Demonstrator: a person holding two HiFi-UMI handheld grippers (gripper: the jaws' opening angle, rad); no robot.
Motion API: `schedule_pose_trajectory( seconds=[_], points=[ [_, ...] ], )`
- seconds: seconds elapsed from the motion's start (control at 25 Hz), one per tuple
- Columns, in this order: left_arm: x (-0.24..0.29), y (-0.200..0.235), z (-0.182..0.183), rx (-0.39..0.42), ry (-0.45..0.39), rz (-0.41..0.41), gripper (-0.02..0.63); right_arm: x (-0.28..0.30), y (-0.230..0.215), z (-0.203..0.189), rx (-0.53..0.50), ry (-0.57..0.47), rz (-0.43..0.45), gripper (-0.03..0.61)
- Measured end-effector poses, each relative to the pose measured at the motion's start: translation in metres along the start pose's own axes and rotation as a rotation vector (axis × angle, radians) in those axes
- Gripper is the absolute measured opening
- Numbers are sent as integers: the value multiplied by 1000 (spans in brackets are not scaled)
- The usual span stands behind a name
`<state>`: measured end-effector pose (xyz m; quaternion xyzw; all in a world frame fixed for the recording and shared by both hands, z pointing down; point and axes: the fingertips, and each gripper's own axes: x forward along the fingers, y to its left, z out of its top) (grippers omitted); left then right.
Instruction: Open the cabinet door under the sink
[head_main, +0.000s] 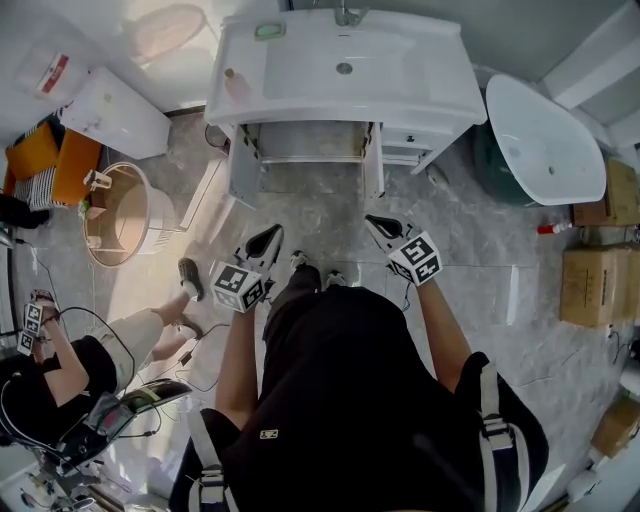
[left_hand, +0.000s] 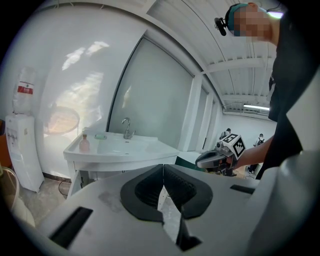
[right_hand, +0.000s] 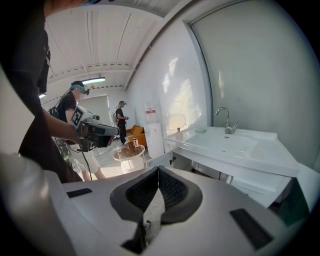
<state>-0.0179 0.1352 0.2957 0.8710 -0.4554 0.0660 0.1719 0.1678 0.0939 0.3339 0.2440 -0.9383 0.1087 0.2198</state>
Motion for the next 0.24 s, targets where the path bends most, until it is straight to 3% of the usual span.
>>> schedule_pose_trajectory(
  seconds=[0.24],
  points=[
    [-3, -2, 0, 3, 2, 2, 15, -1, 2, -1, 0, 0, 5, 60]
  ],
)
